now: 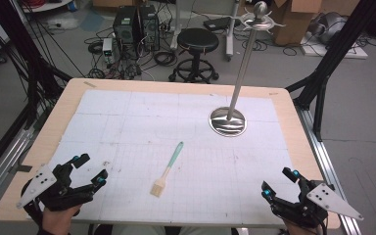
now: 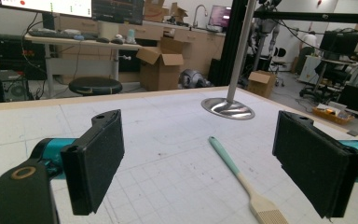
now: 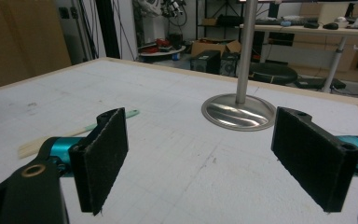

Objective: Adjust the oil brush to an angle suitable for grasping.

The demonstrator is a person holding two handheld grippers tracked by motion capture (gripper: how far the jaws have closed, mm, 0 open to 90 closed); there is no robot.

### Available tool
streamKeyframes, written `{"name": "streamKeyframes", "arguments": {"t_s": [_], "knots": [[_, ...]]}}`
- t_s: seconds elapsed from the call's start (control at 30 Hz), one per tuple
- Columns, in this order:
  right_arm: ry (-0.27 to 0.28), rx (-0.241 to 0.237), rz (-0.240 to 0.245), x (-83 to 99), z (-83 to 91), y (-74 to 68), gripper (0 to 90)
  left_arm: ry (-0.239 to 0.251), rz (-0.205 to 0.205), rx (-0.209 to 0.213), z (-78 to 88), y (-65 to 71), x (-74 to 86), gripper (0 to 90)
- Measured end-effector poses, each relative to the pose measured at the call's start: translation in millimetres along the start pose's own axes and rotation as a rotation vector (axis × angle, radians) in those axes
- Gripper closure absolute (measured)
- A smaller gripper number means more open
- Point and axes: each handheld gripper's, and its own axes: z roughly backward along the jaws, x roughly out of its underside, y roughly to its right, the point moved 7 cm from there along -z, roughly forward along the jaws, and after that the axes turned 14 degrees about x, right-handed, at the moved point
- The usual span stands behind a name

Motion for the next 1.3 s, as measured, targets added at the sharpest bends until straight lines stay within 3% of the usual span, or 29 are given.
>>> {"name": "streamKeyframes", "arguments": {"t_s": [0.47, 0.67, 0.83, 0.97, 1.03, 1.13, 1.3], "knots": [[-0.010, 0.003, -0.006, 2.9, 0.4, 2.2, 17.1, -0.009, 0.018, -0.016, -4.7, -2.3, 2.4, 17.8], [-0.018, 0.004, 0.010, 2.5, 1.4, 0.1, 17.1, -0.026, 0.010, 0.006, -10.1, 3.6, 3.0, 19.2], [-0.014, 0.006, 0.016, 1.9, 1.6, -1.7, 17.1, -0.069, 0.008, 0.082, -15.5, 10.4, 7.6, 32.0], [-0.018, 0.008, 0.003, 2.9, 1.3, 0.4, 17.1, -0.130, -0.010, 0.164, -24.9, 19.0, 12.4, 56.5], [-0.017, 0.008, -0.004, 3.4, 0.5, 0.8, 17.1, -0.161, -0.019, 0.177, -31.1, 21.8, 15.9, 72.2], [-0.018, 0.009, -0.001, 3.5, -0.1, 0.7, 17.2, -0.212, -0.034, 0.202, -44.4, 27.5, 23.4, 86.8], [-0.018, 0.012, 0.000, 3.1, -0.1, -0.1, 17.1, -0.260, -0.008, 0.252, -73.6, 38.6, 32.2, 89.5]]}}
